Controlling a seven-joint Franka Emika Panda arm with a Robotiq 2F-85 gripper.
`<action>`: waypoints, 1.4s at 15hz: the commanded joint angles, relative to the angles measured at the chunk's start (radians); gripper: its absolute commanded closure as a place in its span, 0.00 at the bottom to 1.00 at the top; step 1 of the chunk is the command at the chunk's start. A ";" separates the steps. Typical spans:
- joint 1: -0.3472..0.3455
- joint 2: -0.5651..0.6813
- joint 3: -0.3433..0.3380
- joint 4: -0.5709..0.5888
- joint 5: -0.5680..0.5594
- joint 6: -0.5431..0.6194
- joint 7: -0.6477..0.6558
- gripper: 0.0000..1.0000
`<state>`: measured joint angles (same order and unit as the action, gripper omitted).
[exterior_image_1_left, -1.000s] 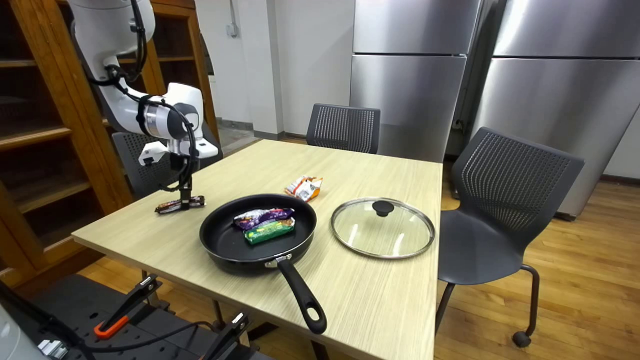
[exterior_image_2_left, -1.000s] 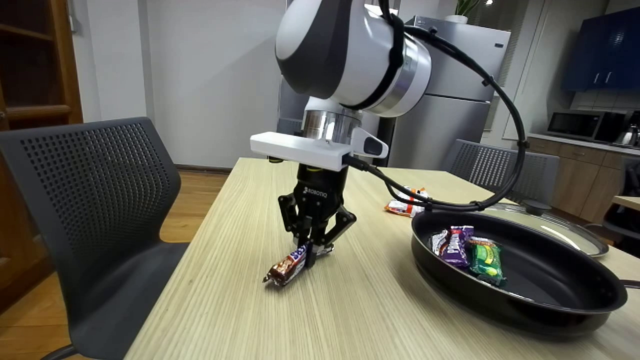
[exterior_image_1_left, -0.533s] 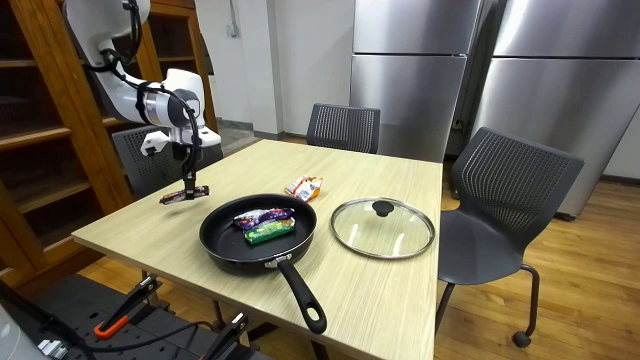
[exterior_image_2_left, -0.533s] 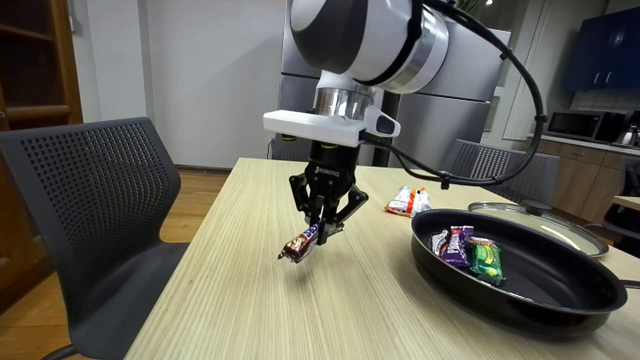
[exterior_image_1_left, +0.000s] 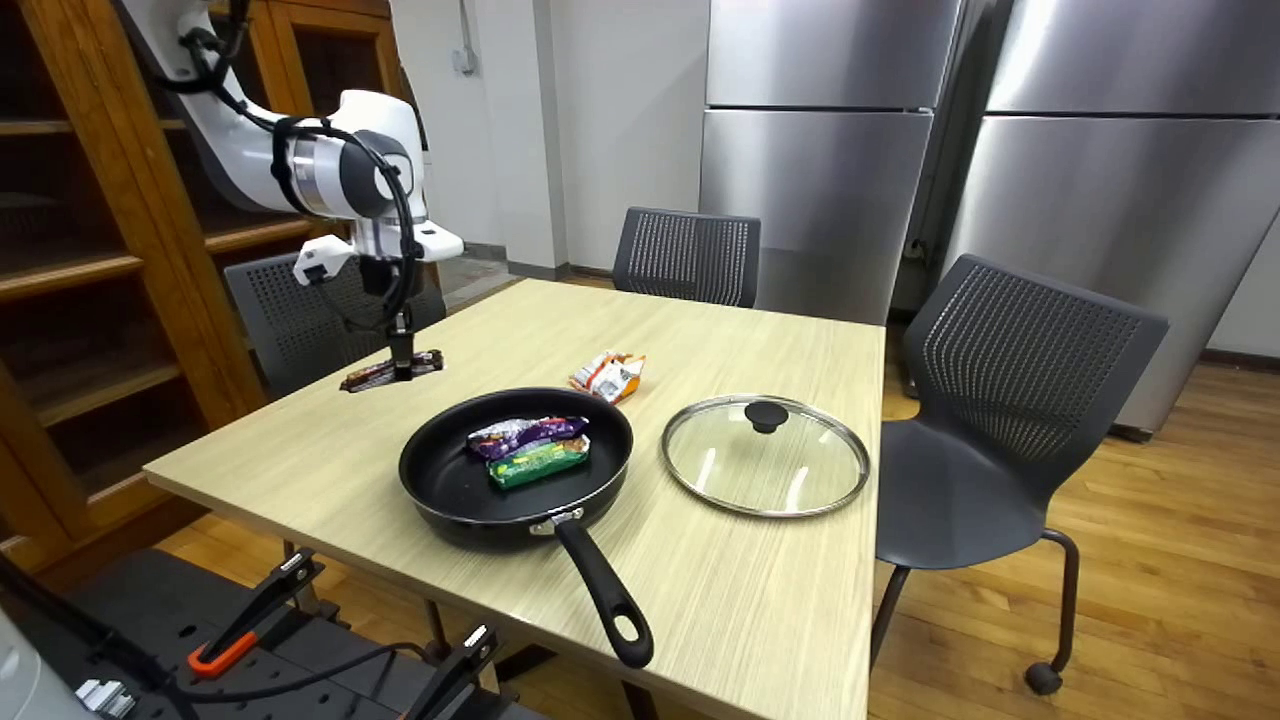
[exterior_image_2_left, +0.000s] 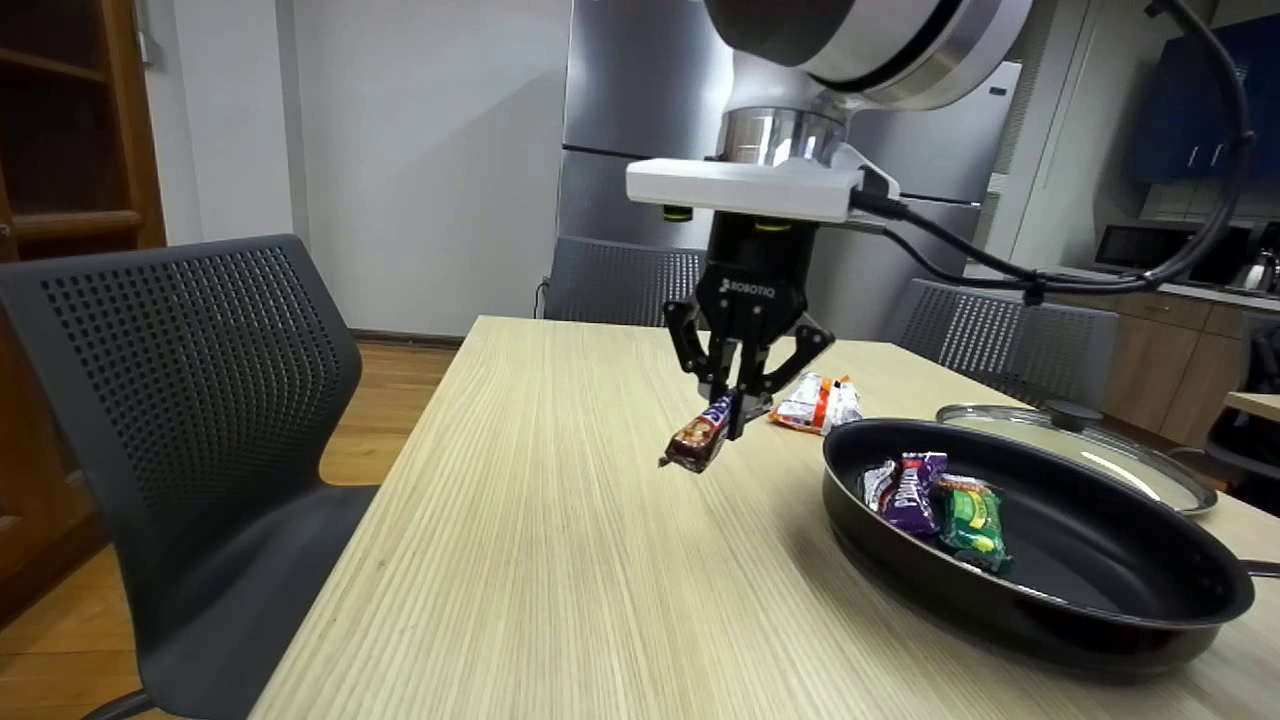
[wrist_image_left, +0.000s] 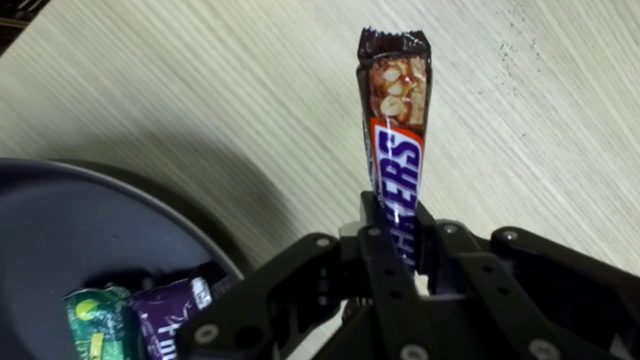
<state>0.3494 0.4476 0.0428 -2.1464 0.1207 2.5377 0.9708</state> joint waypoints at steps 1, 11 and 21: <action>-0.057 -0.133 -0.008 -0.141 -0.023 0.020 -0.063 0.97; -0.219 -0.260 -0.077 -0.300 -0.027 0.027 -0.260 0.97; -0.296 -0.183 -0.136 -0.290 -0.027 -0.009 -0.367 0.97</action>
<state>0.0782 0.2469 -0.0880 -2.4500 0.1045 2.5525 0.6425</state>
